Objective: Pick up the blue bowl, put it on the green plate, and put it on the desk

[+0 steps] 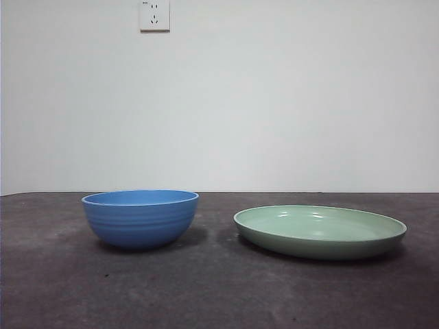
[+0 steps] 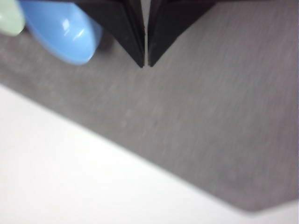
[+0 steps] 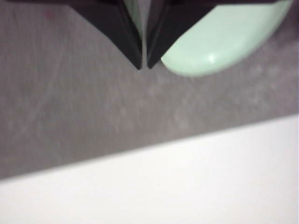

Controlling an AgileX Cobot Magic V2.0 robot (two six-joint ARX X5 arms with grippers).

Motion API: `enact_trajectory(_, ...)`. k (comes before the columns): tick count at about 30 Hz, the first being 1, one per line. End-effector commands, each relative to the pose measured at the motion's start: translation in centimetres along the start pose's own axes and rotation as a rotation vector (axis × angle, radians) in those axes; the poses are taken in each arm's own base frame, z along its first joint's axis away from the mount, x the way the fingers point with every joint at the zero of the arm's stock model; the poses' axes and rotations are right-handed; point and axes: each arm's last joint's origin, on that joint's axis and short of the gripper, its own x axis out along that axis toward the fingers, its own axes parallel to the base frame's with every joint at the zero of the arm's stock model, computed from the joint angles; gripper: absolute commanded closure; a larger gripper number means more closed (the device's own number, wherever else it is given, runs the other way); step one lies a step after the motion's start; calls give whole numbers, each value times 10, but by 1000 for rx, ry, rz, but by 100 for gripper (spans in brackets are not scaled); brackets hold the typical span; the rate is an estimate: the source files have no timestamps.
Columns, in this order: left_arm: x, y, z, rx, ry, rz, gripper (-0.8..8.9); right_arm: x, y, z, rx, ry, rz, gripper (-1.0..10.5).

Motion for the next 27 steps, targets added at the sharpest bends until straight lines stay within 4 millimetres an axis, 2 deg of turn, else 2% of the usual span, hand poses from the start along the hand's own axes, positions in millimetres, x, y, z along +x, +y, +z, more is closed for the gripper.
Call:
enact_trajectory(1,-7,-10,19,18,-37,-20,803,-7,7,19,6,-65,20,936)
enact_trajectory(6,-15,-27,48,87,-39,-49,803,-17,18,52,-18,-118,37,935)
enact_trajectory(11,-15,-43,76,172,60,-91,803,-20,29,83,-73,-60,43,936)
enact_trajectory(19,7,-64,109,241,318,-277,803,-1,45,123,-142,266,213,936)
enact_trajectory(27,27,-81,118,265,602,-472,803,28,51,135,-121,596,395,935)
